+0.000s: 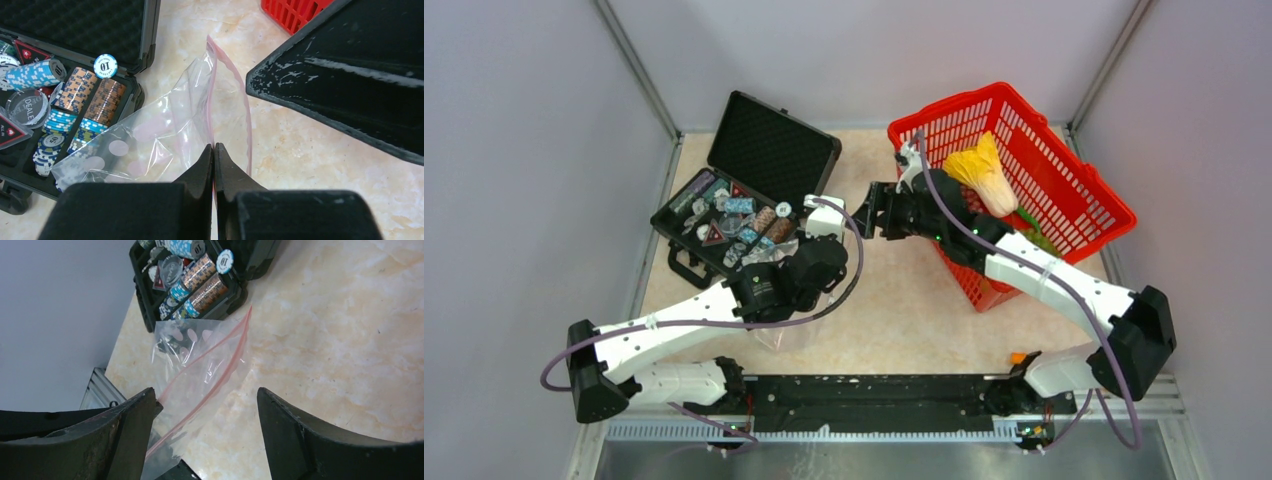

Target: Place the food in the zip-top bag and seal the zipper

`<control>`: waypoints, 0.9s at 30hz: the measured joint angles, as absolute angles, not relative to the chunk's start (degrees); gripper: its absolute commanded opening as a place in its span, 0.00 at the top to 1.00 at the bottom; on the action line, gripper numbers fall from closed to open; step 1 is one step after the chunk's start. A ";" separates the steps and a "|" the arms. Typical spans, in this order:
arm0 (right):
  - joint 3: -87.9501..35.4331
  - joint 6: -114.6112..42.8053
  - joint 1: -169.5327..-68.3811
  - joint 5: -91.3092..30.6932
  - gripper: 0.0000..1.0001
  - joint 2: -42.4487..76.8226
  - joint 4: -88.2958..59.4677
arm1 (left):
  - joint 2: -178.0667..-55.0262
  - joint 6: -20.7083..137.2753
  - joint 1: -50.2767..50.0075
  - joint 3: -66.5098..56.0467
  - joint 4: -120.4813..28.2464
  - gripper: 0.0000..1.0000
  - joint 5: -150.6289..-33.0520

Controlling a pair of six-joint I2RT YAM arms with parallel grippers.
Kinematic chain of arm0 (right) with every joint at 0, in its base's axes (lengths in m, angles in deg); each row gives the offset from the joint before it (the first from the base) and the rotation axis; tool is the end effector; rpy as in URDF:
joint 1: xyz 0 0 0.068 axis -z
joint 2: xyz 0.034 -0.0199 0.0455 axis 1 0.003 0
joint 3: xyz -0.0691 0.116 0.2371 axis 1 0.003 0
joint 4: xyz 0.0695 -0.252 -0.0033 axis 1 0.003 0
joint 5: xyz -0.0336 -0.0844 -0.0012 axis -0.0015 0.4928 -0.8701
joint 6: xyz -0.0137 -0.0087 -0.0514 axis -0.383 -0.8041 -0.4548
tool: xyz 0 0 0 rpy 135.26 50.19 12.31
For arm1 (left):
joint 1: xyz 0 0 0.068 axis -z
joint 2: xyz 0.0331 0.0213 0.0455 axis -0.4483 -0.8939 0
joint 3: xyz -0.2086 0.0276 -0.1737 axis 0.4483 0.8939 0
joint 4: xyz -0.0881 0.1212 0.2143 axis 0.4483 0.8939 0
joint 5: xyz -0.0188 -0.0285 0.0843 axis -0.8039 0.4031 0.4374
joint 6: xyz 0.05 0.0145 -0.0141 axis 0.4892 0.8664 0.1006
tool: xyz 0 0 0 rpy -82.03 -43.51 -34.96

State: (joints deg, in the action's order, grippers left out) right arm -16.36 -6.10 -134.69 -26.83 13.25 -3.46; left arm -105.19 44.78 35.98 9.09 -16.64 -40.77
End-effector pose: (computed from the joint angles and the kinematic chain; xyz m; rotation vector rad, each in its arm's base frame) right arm 0.2207 0.2234 0.3387 -0.2023 2.1001 0.9698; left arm 0.1309 -0.2003 0.3287 0.2390 1.9784 -0.1734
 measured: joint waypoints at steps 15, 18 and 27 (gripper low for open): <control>-17.04 -7.17 -134.65 -31.09 0.81 20.29 -1.34 | -105.17 44.96 35.91 9.09 -17.62 1.00 -40.77; -17.06 -7.89 -134.65 -32.51 0.93 20.86 -1.86 | -105.17 44.98 35.91 9.09 -17.88 1.00 -40.84; -17.04 -8.19 -134.65 -33.28 1.00 22.15 -2.23 | -105.17 44.00 34.23 9.44 -17.45 0.52 -46.11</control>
State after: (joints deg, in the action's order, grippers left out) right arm -17.04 -8.19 -134.65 -33.28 22.15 -2.23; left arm -105.17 44.00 34.23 9.44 -17.45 -46.11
